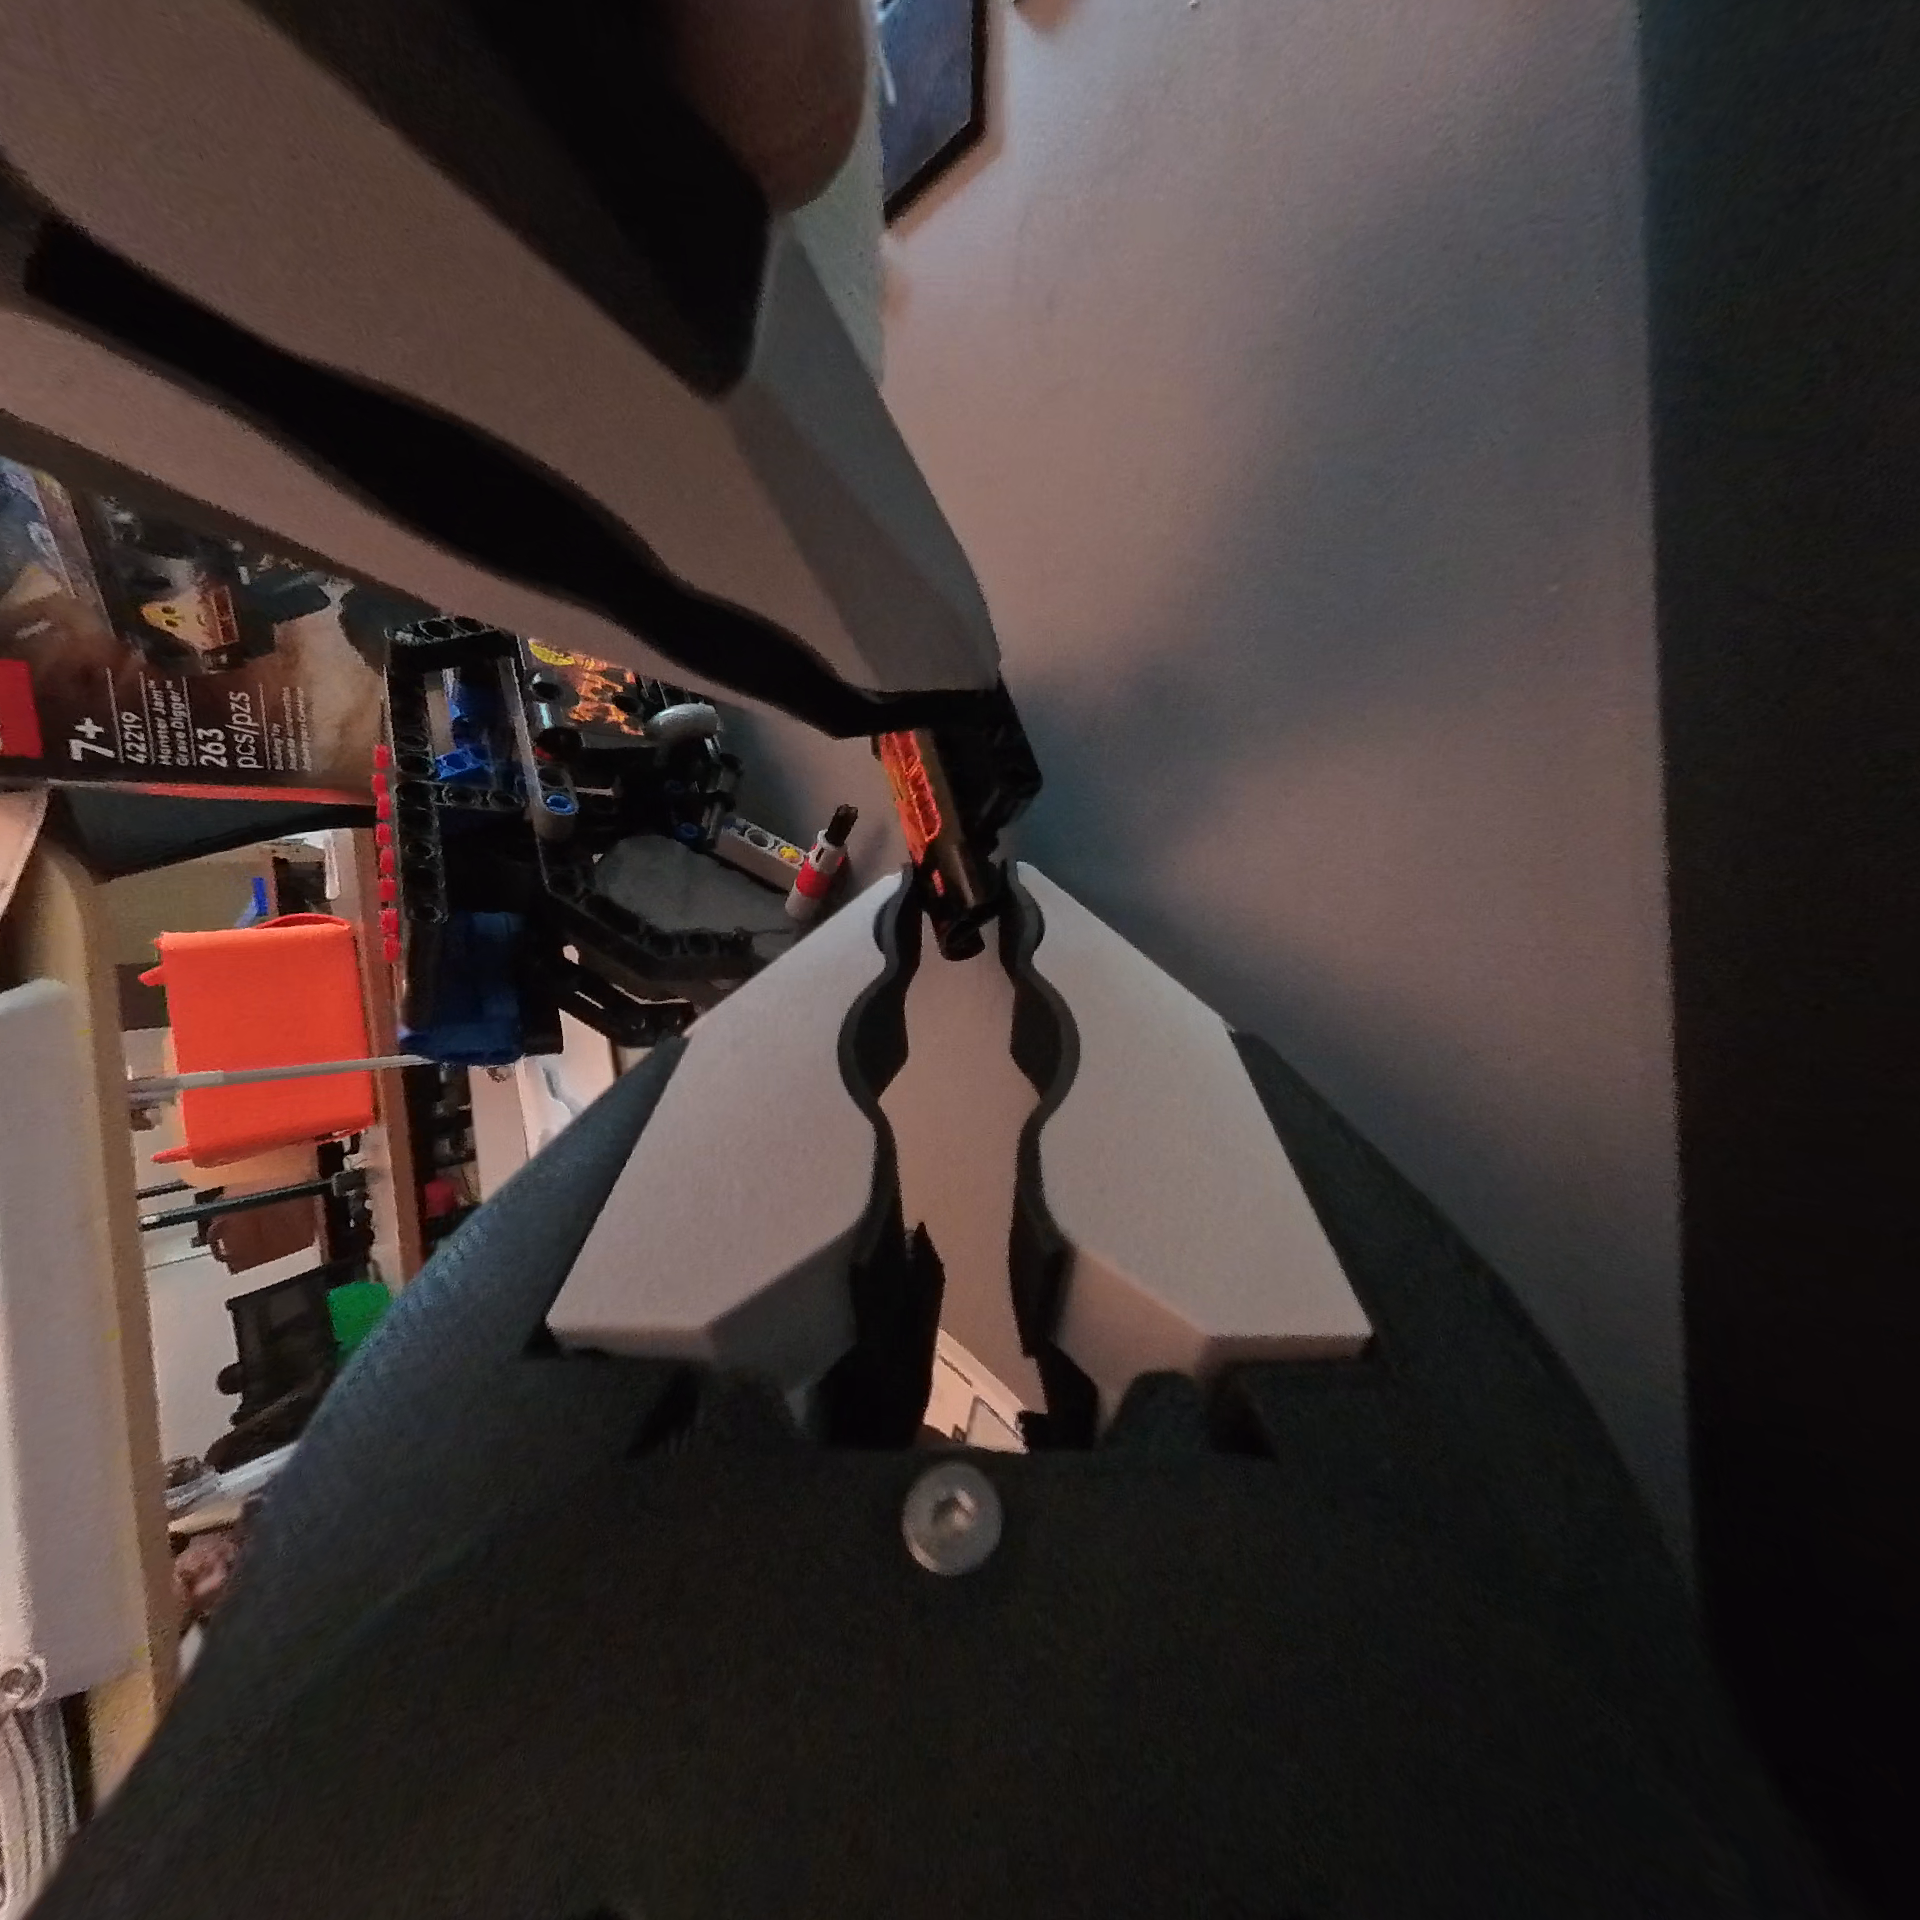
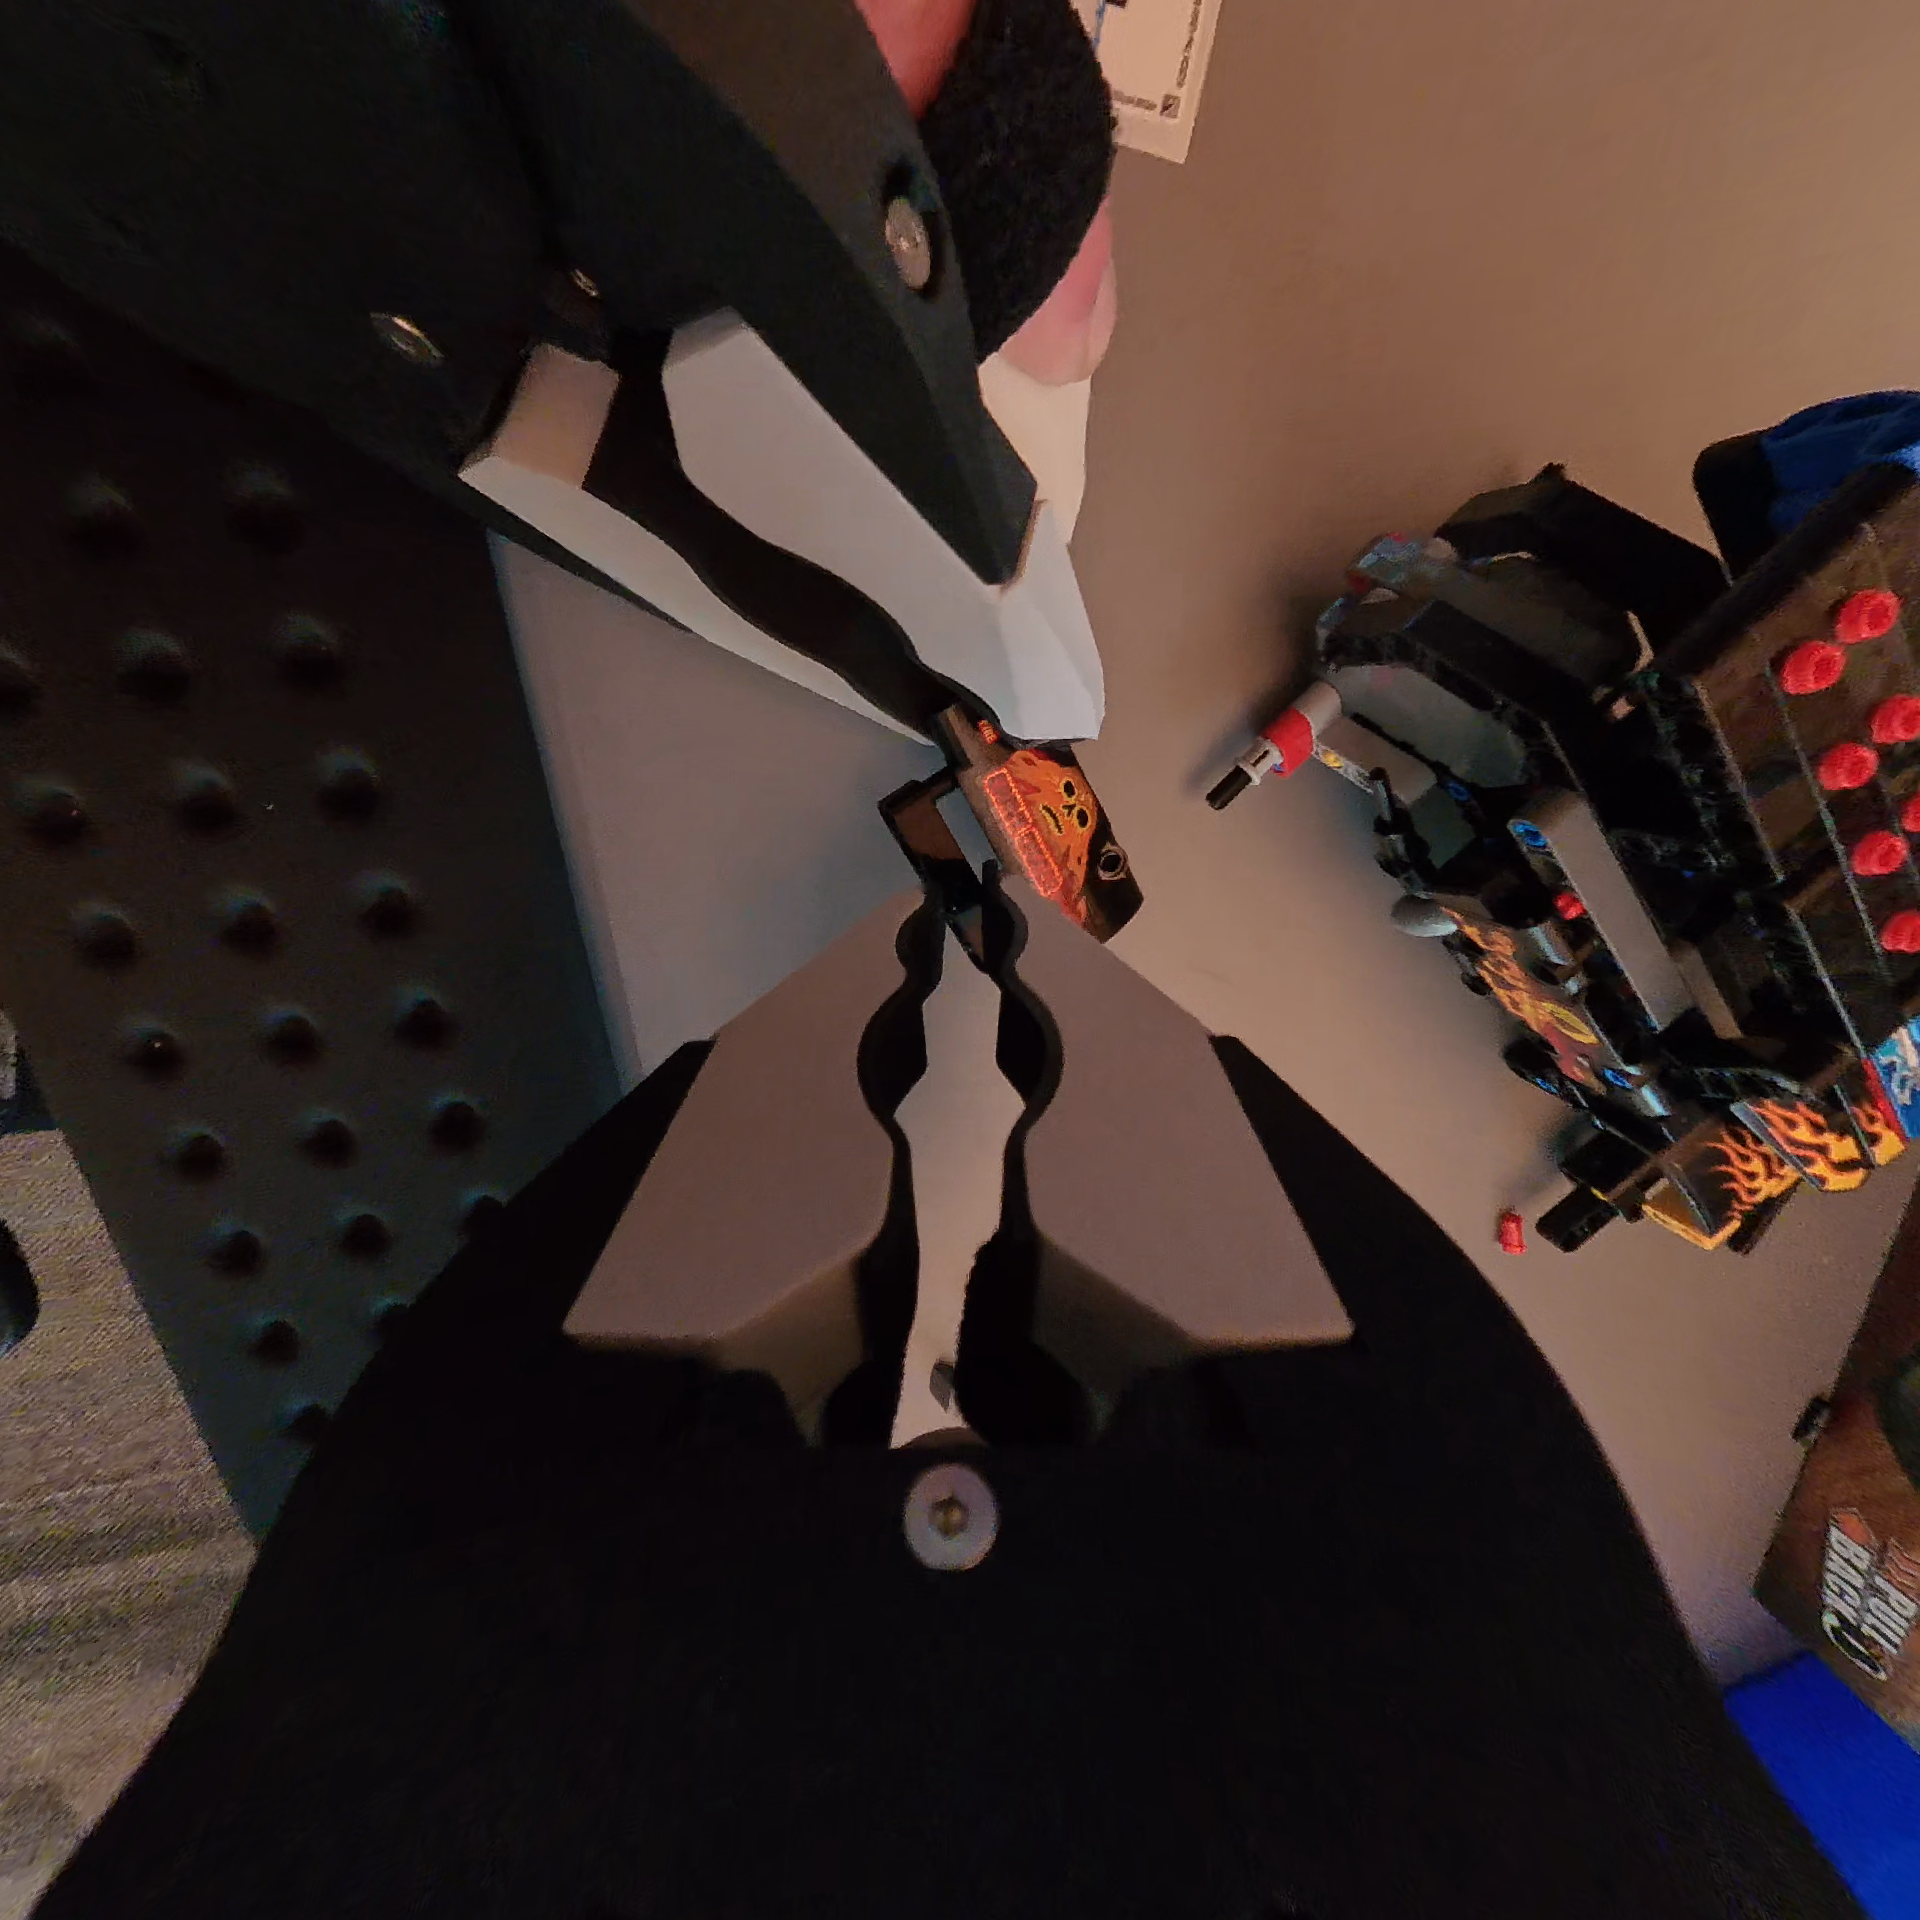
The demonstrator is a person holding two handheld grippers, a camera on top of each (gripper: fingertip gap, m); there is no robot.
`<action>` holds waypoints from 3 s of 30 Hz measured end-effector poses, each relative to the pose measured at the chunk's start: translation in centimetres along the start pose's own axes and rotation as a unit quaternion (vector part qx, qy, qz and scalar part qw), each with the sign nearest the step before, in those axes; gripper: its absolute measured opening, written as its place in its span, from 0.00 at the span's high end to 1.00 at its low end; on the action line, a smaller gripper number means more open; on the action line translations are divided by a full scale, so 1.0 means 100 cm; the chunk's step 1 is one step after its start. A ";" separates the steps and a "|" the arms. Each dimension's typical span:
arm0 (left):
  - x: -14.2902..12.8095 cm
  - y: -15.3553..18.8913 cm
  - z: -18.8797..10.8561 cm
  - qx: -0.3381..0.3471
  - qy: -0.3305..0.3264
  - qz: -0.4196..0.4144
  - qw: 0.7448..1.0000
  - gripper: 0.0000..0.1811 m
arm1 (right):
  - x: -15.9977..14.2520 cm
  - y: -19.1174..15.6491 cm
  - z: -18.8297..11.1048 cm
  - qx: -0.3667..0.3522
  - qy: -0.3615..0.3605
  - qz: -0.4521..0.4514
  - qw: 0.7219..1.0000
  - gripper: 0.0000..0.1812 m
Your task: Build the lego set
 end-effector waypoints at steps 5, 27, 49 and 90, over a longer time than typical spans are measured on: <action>-0.002 0.000 0.001 -0.003 -0.004 -0.011 1.000 0.93 | 0.007 0.006 -0.006 -0.047 0.045 0.018 0.998 1.00; 0.005 0.000 0.001 -0.027 0.021 -0.056 0.998 0.92 | -0.073 -0.010 -0.011 -0.007 0.112 0.056 0.992 0.85; 0.023 0.014 -0.014 -0.317 0.181 -0.375 0.852 0.88 | -0.037 -0.014 -0.025 0.039 0.220 0.094 0.970 0.93; 0.019 -0.054 -0.059 -0.249 0.393 -0.494 0.734 0.96 | 0.008 -0.010 -0.078 -0.221 0.426 0.039 0.877 0.88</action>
Point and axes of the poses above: each gripper's, where its closed fingertips meet, z out along the fingers, x out of its top, y = z × x across the jaws, the point moved 3 cm from there along -z, back along the fingers, and after that the axes turned 13 degrees about z, right-handed, at the moved point
